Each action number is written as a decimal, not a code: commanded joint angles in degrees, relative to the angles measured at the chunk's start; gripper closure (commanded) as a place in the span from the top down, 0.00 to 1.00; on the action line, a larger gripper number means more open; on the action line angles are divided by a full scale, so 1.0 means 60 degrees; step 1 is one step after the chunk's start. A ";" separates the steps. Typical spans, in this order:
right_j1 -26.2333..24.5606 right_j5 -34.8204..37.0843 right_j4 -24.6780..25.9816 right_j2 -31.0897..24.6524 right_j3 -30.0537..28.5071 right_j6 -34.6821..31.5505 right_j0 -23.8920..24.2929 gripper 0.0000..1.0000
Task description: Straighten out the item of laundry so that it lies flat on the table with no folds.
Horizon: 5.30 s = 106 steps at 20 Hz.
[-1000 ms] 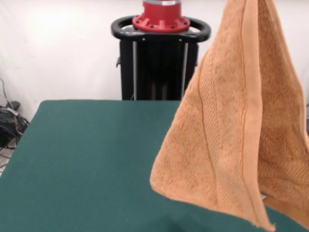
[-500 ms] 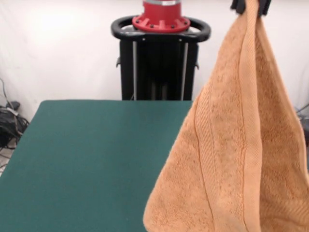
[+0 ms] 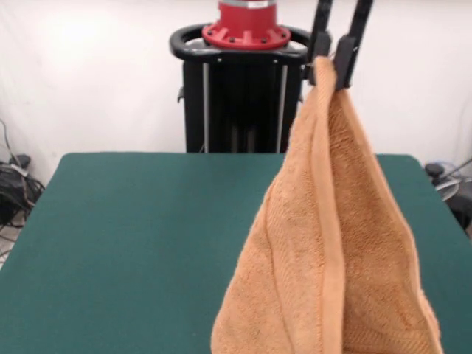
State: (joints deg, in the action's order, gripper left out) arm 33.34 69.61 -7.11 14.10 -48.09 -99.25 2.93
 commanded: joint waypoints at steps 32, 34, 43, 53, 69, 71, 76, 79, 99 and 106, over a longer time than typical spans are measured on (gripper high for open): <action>0.3488 -0.1739 0.0823 -0.1013 -0.7466 0.1168 0.0424 0.00; 0.3579 -0.2273 0.0821 -0.1055 -0.7978 0.1096 0.0453 0.00; 0.3076 -0.1247 0.0686 -0.1686 -0.6359 0.0611 0.0642 0.00; 0.0852 0.4031 0.1714 -0.2818 0.0138 0.0569 0.0567 0.00; -0.1359 0.6897 0.2488 -0.3775 0.5274 0.0819 0.0149 0.00; -0.1572 0.7016 0.2526 -0.3869 0.5577 0.0776 0.0089 0.00; -0.2114 0.7057 0.2814 -0.4228 0.6299 0.0937 0.0008 0.00; -0.2293 0.7069 0.3061 -0.4516 0.6591 0.1121 0.0008 0.00; -0.2575 0.4482 0.3383 -0.5369 0.5145 0.1819 0.0536 0.00; -0.0661 0.0685 0.2496 -0.4339 0.0023 0.1762 0.1082 0.00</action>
State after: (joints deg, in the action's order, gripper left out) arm 21.11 88.43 10.80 -13.76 -19.85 -97.90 6.83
